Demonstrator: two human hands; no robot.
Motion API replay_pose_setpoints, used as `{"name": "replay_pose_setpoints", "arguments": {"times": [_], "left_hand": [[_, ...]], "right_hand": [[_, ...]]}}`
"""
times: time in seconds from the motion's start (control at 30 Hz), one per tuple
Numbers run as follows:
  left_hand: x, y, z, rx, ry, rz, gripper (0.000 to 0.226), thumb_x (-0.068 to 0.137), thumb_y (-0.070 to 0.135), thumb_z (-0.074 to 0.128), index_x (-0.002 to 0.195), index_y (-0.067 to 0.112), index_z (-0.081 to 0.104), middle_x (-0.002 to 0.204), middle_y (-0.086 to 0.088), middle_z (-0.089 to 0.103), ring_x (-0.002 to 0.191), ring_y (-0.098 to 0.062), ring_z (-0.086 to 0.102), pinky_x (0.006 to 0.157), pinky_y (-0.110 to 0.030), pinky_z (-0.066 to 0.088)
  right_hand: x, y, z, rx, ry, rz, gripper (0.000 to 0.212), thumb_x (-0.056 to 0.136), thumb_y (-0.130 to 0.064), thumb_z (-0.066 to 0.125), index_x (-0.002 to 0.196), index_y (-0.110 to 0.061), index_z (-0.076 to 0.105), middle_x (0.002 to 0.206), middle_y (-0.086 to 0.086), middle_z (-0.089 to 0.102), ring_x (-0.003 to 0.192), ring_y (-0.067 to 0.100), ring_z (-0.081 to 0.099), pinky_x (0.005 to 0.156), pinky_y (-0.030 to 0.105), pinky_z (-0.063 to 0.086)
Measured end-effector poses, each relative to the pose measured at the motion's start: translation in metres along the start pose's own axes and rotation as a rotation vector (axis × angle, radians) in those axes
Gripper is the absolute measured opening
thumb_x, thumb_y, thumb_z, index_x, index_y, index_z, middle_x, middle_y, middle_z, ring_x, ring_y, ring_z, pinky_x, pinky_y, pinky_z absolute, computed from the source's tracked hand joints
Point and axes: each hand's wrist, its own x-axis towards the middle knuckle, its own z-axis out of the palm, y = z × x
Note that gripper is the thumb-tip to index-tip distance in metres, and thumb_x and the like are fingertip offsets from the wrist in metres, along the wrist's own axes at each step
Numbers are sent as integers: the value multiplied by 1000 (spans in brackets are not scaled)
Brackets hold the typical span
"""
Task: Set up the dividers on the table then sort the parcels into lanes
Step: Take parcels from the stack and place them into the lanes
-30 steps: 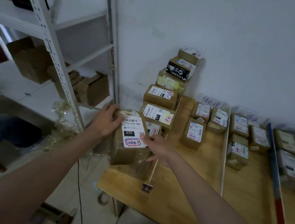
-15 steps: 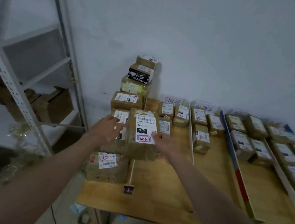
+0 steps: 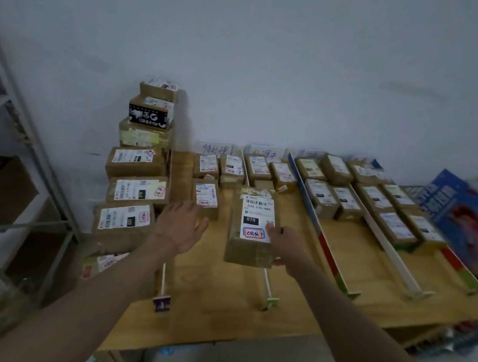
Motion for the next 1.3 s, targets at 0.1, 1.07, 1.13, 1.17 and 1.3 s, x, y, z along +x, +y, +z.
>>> {"name": "replay_pose_setpoints", "arguments": {"times": [0.1,1.07,1.13,1.17,1.3], "left_hand": [[9,30,4,-7,-26,59,51,102,46,30,141,15,45,143,-6,46,128,-28,47,108,-41,36],[127,337,105,-47,-108,118,51,101,45,34,145,19,41,148,-3,42,129,-26,45,109,-38,32],[144,341,112,-45,-99,103,51,101,44,34,144,19,41,147,-3,42,129,-25,45,109,-38,33],[153,342,116,-44,-98,96,51,101,44,34,144,19,41,147,-3,42,130,-25,45,109,-38,33],[193,346,134,-34,-88,77,51,101,43,34,145,19,40,147,-3,42,132,-24,43,109,-39,34]], "right_hand": [[6,17,-27,29,50,41,41,98,-44,49,117,-9,57,110,7,66,98,25,65,79,45,59],[147,177,-310,12,117,41,28,99,-38,52,114,-14,56,105,6,70,96,23,67,87,47,56],[168,176,-314,12,109,27,30,99,-37,53,118,-13,56,108,8,69,98,24,67,89,49,55],[180,175,-315,3,106,27,31,99,-36,53,118,-12,56,108,8,68,99,24,67,89,49,55],[229,176,-317,-18,71,32,23,98,-36,55,108,-16,54,106,7,67,98,24,66,88,48,56]]}}
